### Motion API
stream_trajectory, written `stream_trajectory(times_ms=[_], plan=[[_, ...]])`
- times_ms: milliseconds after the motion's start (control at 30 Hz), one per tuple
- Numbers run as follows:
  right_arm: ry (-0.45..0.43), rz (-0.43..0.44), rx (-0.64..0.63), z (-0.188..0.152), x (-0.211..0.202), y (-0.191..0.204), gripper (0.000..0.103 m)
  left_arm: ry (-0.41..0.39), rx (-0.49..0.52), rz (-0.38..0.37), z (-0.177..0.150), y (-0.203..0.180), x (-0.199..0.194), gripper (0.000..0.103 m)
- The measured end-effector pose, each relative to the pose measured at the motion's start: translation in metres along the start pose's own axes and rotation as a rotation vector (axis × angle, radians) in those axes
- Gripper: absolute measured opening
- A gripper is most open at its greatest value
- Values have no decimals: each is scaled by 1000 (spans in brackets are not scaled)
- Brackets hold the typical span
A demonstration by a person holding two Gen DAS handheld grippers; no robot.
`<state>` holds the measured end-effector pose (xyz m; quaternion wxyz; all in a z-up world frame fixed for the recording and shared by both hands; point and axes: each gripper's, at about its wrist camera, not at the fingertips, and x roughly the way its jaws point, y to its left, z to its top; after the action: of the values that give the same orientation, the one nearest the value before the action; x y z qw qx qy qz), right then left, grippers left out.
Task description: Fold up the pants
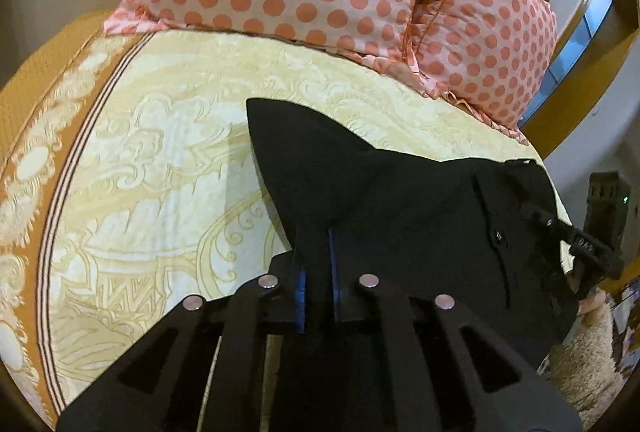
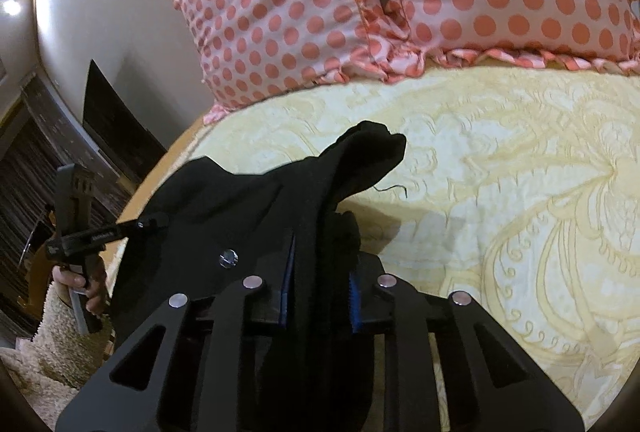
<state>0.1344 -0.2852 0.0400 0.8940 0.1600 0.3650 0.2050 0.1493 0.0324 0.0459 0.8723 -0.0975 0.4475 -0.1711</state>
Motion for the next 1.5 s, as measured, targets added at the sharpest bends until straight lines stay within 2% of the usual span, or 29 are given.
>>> stream_trajectory(times_ms=[200, 300, 367, 433, 533, 700, 800, 833, 867, 900, 933, 967, 1033, 1133, 1233, 1300, 1333, 1400, 1500], plan=[[-47, -47, -67, 36, -2, 5, 19, -43, 14, -23, 39, -13, -1, 7], [-109, -78, -73, 61, 1, -2, 19, -114, 63, 19, 69, -24, 7, 7], [-126, -98, -65, 70, 7, -11, 19, -128, 54, 26, 84, -22, 18, 7], [-96, -124, -19, 74, 21, -30, 19, -97, 12, 20, 94, -12, 37, 7], [12, -181, 56, 65, 50, -55, 19, 3, -92, 2, 90, 9, 68, 9], [25, -203, 99, 60, 59, -66, 24, 10, -100, 74, 78, 16, 84, 24], [42, -312, 58, 59, 57, -59, 46, -6, -86, 126, 78, 11, 78, 35], [35, -349, 60, 60, 51, -58, 59, -23, -79, 156, 77, 9, 71, 45], [10, -389, 64, 59, 42, -55, 64, -45, -70, 178, 75, 7, 64, 54], [-49, -427, 61, 58, 26, -48, 65, -80, -53, 198, 72, 3, 54, 59], [-94, -432, 45, 55, 14, -42, 65, -133, -26, 211, 66, -3, 40, 69], [-139, -429, 18, 51, 1, -31, 70, -183, 7, 203, 58, -9, 25, 79], [-180, -393, -81, 38, -11, -2, 77, -222, 67, 142, 45, -23, 8, 87], [-98, -347, -220, 15, 2, 36, 77, -187, 150, 27, 25, -47, 3, 91], [22, -333, -277, -2, 29, 51, 77, -106, 173, -19, 16, -59, 18, 92], [91, -391, -294, -10, 45, 49, 78, -37, 167, -3, 13, -59, 35, 93], [91, -410, -308, -14, 50, 48, 81, 13, 145, 17, 12, -56, 47, 93], [86, -429, -300, -14, 54, 50, 84, 3, 155, 14, 9, -58, 52, 99], [81, -461, -286, -13, 53, 49, 91, 3, 156, 51, 8, -64, 54, 100]])
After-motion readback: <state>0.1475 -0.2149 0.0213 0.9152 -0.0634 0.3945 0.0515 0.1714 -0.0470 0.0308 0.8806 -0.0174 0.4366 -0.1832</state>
